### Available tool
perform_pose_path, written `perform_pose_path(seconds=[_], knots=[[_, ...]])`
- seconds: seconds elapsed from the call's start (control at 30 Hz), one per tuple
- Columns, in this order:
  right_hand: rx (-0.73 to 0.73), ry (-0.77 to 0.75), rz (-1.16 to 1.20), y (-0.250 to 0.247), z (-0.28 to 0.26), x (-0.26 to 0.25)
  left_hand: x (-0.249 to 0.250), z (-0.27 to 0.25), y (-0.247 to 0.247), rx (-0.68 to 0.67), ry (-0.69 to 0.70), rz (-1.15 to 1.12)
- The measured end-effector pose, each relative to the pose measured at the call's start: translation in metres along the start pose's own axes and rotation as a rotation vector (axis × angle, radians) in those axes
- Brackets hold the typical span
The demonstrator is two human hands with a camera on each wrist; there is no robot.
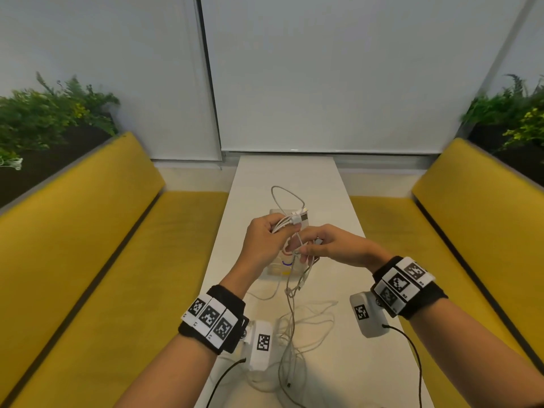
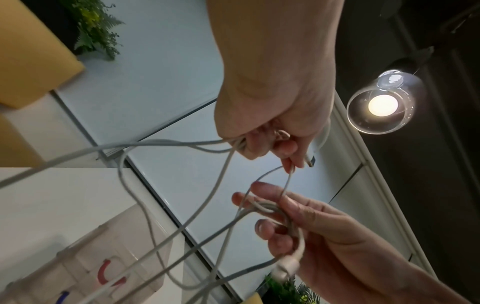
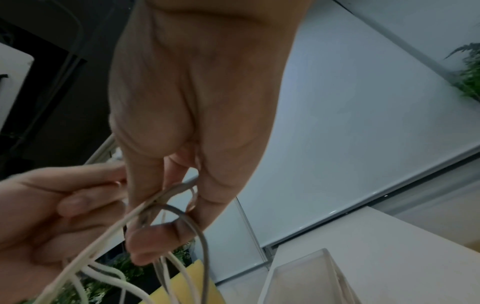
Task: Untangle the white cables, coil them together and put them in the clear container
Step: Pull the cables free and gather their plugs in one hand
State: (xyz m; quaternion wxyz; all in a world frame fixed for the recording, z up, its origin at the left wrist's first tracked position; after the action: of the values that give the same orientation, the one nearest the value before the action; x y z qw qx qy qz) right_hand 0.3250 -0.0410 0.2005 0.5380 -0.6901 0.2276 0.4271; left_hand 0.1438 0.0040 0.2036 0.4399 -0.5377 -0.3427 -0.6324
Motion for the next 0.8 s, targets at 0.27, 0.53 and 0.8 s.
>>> perform_pose_path(seconds=[0.27,0.53,0.8], knots=[[-0.005,0.139,0.274,-0.003,-0.007,-0.001,0.009,-0.001,0.0,-0.009,0.09,-0.073],[0.203,0.249,0.247,-0.004,-0.01,0.001,0.023,-0.005,-0.008,-0.08,0.063,-0.101],[0.379,0.183,-0.387,-0.006,-0.005,-0.011,0.021,-0.002,-0.008,-0.137,0.04,-0.016]])
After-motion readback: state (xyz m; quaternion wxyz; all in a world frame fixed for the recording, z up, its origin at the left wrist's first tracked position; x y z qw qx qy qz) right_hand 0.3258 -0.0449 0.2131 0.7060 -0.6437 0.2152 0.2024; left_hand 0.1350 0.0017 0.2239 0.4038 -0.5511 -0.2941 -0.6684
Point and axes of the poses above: each hand's wrist, its own z-axis towards the middle knuckle, its own y-axis out of the palm, x = y × z, the point moved 1 cm from there along z, towards the middle knuckle, and after that the axes turned 8 degrees about -z, right-handed, at the moved point
